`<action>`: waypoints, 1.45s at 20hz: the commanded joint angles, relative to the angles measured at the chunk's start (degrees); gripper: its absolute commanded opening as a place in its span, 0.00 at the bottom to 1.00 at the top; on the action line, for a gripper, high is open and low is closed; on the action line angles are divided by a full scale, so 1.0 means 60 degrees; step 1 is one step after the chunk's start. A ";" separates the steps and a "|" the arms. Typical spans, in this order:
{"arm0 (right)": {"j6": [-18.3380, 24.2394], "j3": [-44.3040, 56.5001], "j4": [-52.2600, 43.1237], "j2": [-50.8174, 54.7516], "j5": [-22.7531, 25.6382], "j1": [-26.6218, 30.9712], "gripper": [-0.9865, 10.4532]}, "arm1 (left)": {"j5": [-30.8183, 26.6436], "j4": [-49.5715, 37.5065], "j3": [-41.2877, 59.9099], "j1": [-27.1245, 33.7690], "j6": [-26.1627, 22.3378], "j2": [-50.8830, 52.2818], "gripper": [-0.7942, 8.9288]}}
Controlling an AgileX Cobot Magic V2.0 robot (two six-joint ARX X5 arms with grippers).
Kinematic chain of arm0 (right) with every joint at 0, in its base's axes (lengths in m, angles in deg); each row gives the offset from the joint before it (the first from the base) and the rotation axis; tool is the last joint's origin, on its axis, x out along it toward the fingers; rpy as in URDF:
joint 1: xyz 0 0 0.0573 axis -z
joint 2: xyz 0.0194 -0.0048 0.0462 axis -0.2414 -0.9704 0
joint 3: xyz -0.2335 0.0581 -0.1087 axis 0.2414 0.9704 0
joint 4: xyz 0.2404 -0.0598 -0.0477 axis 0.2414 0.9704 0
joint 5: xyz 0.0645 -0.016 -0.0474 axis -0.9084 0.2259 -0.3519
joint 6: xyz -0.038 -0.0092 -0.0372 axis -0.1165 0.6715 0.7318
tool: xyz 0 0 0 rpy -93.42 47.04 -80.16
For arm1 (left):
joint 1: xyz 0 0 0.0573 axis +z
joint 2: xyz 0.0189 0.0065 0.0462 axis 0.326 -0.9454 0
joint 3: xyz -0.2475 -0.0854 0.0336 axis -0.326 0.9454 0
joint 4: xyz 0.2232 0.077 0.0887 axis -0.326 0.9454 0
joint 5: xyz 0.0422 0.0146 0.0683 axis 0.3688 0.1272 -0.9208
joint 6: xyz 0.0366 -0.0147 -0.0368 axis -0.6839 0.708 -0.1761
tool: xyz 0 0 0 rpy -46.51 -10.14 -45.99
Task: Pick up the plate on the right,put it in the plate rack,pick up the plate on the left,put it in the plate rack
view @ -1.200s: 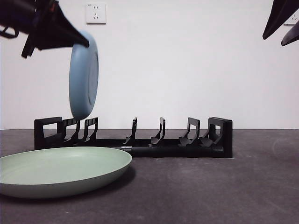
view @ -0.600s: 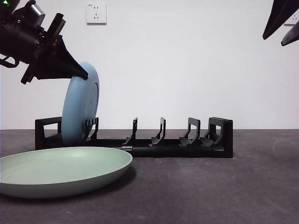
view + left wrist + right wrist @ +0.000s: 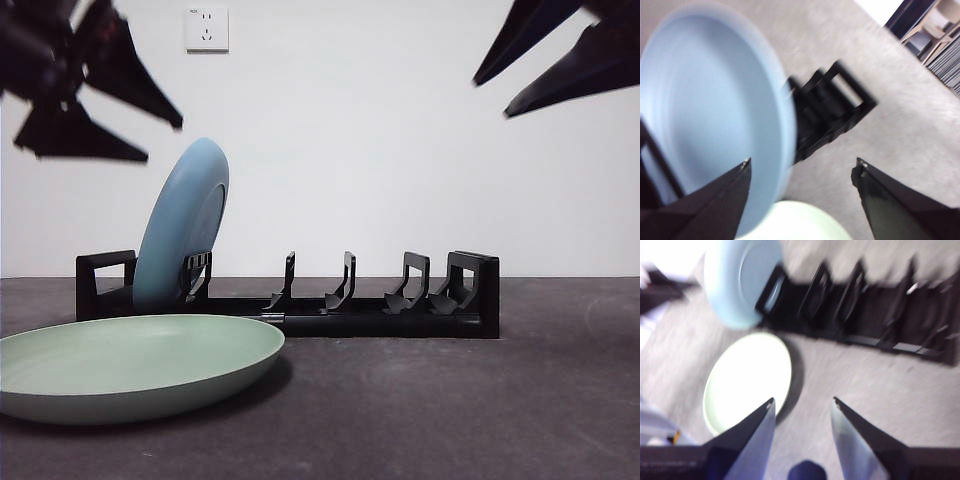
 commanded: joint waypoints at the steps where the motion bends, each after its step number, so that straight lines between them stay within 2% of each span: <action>1: -0.0062 0.0004 -0.0146 -0.0586 -0.0022 -0.0554 0.25 | -0.0146 0.0280 0.0044 -0.0211 -0.0474 0.0841 0.44; 3: -0.0197 0.0004 -0.0561 -0.1297 -0.0011 -0.1122 0.25 | -0.0831 0.0856 0.0044 -0.0576 -0.0929 0.1858 0.44; 6: -0.0619 0.0004 -0.1566 -0.2444 -0.0018 -0.1734 0.25 | -0.2987 0.2131 -0.0044 -0.1599 -0.1942 0.3253 0.44; 8: -0.0896 -0.0018 -0.2084 -0.3224 -0.0025 -0.1960 0.25 | -0.4302 0.2758 -0.0080 -0.2419 -0.2335 0.4014 0.44; 12: -0.0984 -0.0568 -0.2306 -0.4870 -0.0528 -0.2204 0.25 | -0.5697 0.3381 -0.0080 -0.3850 -0.2364 0.4962 0.44; 15: -0.0994 -0.1304 -0.2291 -0.6069 -0.0514 -0.2364 0.25 | -0.6499 0.3566 -0.0080 -0.4670 -0.2357 0.5053 0.44; 21: -0.1115 -0.2390 -0.2284 -0.7716 -0.0761 -0.2586 0.25 | -0.7246 0.3712 -0.0080 -0.5337 -0.2357 0.5049 0.43; 24: -0.1497 -0.2699 -0.2313 -0.8233 -0.0754 -0.2714 0.24 | -0.7249 0.3719 -0.0080 -0.5340 -0.2357 0.5045 0.44; 27: -0.1483 -0.2703 -0.2346 -0.8291 -0.0678 -0.2834 0.10 | -0.7311 0.3789 -0.0080 -0.5337 -0.2357 0.5045 0.44; 29: -0.1566 -0.2703 -0.2313 -0.8291 -0.0659 -0.2841 0.08 | -0.7508 0.3858 -0.0080 -0.5337 -0.2357 0.5045 0.43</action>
